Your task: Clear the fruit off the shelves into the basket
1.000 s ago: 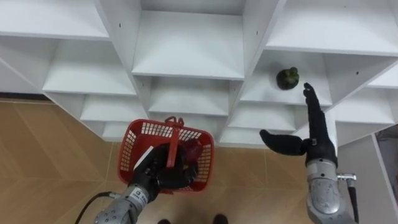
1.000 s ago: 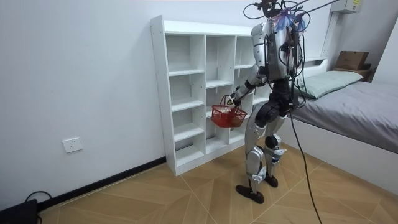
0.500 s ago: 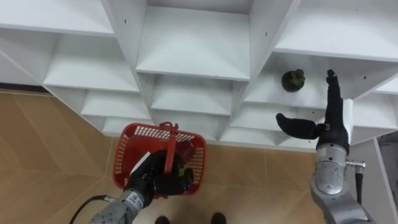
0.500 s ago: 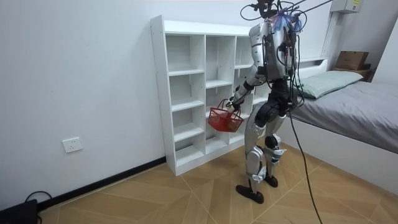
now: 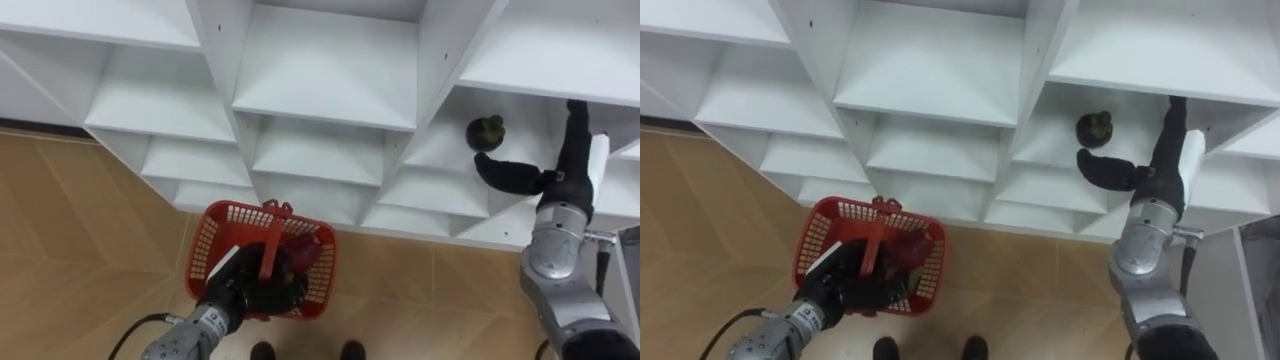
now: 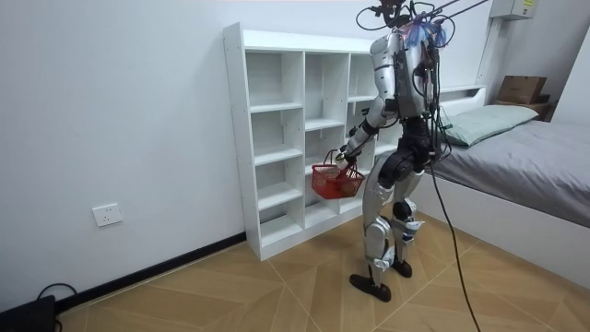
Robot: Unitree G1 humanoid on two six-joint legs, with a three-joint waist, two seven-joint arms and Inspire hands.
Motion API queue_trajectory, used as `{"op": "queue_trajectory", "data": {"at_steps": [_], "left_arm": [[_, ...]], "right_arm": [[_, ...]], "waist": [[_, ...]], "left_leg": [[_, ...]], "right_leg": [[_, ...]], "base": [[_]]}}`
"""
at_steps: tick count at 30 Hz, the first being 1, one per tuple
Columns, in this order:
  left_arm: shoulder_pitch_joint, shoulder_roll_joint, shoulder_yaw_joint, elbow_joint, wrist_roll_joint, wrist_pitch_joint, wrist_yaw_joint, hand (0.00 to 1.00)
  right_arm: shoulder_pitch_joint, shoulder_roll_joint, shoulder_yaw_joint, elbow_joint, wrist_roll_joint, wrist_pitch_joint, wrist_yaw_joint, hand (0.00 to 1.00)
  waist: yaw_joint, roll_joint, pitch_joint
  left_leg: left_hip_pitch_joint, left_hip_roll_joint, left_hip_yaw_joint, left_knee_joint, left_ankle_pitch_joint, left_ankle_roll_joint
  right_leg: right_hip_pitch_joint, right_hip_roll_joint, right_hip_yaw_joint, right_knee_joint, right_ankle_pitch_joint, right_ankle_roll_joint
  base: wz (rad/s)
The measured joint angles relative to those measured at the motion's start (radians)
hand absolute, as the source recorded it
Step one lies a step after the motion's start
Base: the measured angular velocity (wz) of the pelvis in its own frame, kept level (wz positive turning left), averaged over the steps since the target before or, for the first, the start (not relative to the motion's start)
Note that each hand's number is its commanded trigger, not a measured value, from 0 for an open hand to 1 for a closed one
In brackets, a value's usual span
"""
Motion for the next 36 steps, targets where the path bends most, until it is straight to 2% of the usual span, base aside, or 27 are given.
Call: {"op": "queue_trajectory", "data": {"at_steps": [7,12,20,23,29,33,36], "left_arm": [[-0.005,0.008,-0.015,0.022,0.007,0.0,0.0,1.0],[-0.01,0.01,-0.015,0.033,0.005,0.0,0.0,1.0],[-0.017,0.01,-0.015,0.057,0.007,0.001,0.0,1.0],[-0.019,0.011,-0.022,0.057,0.007,0.001,0.0,1.0],[-0.022,0.008,-0.031,0.056,0.009,0.001,0.0,1.0],[-0.038,0.003,-0.03,0.056,0.01,0.001,-0.003,1.0],[-0.05,0.002,-0.029,0.061,0.01,0.001,-0.018,1.0]], "right_arm": [[-0.084,-0.007,0.004,0.06,0.002,0.001,0.0,0.0],[-0.16,-0.027,0.007,0.135,0.037,0.003,-0.006,0.0],[-0.172,-0.04,0.007,0.173,0.054,0.004,-0.005,0.0],[-0.176,-0.04,0.007,0.174,0.079,0.004,-0.004,0.0],[-0.198,-0.043,0.007,0.208,0.08,0.004,0.003,0.0],[-0.211,-0.055,0.006,0.216,0.073,0.017,0.025,0.0],[-0.212,-0.055,0.007,0.216,0.073,0.018,0.05,0.0]], "waist": [[0.001,-0.003,0.0028],[0.007,-0.003,0.0031],[0.028,-0.002,0.0079],[0.03,-0.003,0.0086],[0.034,-0.003,0.0131],[0.058,-0.004,0.0142],[0.062,-0.003,0.0154]], "left_leg": [[-0.02,0.0,-0.002,0.009,0.0,0.0],[-0.029,0.002,-0.001,0.011,0.0,0.001],[-0.051,-0.001,-0.001,0.013,0.002,0.003],[-0.061,-0.013,-0.001,0.015,0.002,0.004],[-0.067,-0.013,0.001,0.015,0.002,0.004],[-0.075,-0.015,0.007,0.015,0.002,0.004],[-0.078,-0.016,0.007,0.016,0.003,0.005]], "right_leg": [[-0.019,-0.003,0.0,0.015,0.0,0.0],[-0.03,-0.006,0.001,0.023,-0.002,0.0],[-0.061,-0.014,0.002,0.046,-0.009,0.0],[-0.081,-0.02,0.01,0.068,-0.019,0.003],[-0.093,-0.021,0.017,0.074,-0.02,0.003],[-0.118,-0.026,0.026,0.098,-0.028,0.001],[-0.124,-0.03,0.024,0.103,-0.034,0.0]], "base": [[0.0],[0.0],[0.0],[0.0],[-0.01],[-0.06],[0.05]]}}
